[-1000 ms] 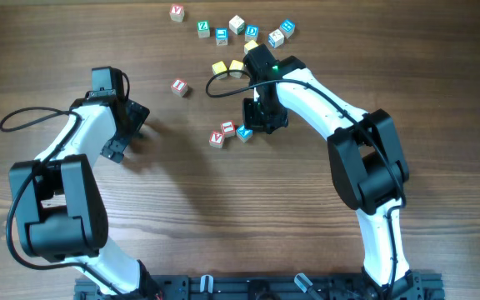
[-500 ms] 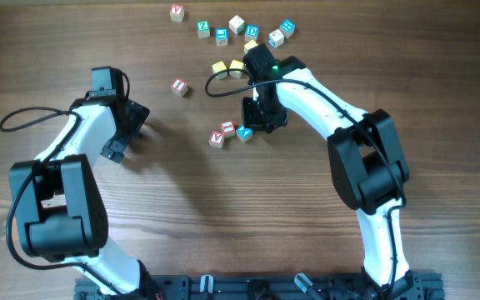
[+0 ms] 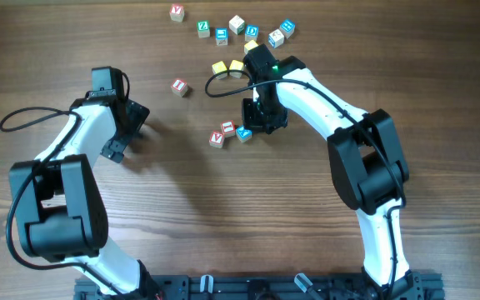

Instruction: Form a circle

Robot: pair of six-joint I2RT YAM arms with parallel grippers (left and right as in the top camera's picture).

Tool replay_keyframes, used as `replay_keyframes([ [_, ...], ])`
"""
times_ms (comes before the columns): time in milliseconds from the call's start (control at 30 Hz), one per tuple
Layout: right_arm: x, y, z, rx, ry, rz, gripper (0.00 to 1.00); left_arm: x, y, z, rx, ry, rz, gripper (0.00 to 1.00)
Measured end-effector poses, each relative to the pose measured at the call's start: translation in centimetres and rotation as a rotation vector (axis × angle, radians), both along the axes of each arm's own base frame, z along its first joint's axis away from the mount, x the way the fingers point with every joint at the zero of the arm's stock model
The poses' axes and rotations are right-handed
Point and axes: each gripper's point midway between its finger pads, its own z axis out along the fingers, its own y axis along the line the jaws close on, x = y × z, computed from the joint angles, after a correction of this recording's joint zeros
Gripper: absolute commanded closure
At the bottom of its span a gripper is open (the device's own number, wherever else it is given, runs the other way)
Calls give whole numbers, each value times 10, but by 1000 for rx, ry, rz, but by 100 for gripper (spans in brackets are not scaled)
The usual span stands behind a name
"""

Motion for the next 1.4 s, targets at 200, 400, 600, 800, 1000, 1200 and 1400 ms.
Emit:
replay_keyframes([
  [200, 0, 0, 0, -1, 1, 0, 96, 0, 0, 0, 0, 0, 0, 0],
  [400, -2, 0, 0, 0, 9, 0, 96, 0, 0, 0, 0, 0, 0, 0],
  [600, 2, 3, 1, 12, -8, 1, 96, 0, 0, 0, 0, 0, 0, 0],
  [800, 11, 7, 2, 32, -44, 1, 96, 0, 0, 0, 0, 0, 0, 0],
  [1000, 25, 8, 2, 23, -109, -4, 96, 0, 0, 0, 0, 0, 0, 0],
  [1200, 53, 15, 9, 47, -231, -14, 96, 0, 0, 0, 0, 0, 0, 0],
  [1400, 71, 29, 54, 75, -292, 1, 96, 0, 0, 0, 0, 0, 0, 0],
])
